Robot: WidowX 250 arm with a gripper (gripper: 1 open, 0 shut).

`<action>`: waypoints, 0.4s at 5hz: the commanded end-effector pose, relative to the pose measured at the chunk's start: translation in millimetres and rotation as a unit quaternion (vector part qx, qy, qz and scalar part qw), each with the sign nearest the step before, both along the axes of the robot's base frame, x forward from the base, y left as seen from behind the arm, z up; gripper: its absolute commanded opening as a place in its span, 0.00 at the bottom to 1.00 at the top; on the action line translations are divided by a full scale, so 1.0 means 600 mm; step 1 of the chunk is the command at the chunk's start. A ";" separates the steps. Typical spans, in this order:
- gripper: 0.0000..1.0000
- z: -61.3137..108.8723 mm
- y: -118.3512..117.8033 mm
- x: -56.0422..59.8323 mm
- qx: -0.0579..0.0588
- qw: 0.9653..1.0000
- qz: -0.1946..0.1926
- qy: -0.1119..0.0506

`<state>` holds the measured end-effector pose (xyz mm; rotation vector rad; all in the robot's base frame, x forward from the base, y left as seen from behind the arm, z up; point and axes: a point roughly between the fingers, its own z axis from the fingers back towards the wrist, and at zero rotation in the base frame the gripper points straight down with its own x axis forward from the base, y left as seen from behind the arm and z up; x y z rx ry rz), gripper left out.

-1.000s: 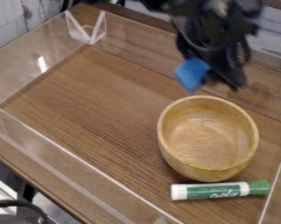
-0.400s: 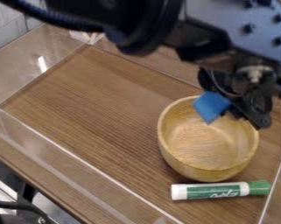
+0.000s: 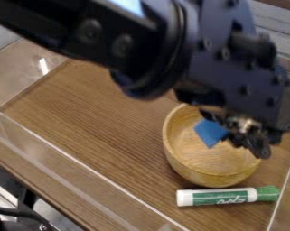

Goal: Put the blue block in the brown bowl

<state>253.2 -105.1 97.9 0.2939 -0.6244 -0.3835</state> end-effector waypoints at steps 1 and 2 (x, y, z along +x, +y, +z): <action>0.00 0.000 -0.007 0.007 -0.010 1.000 0.005 -0.012; 1.00 -0.004 -0.006 0.018 -0.012 1.000 0.007 -0.008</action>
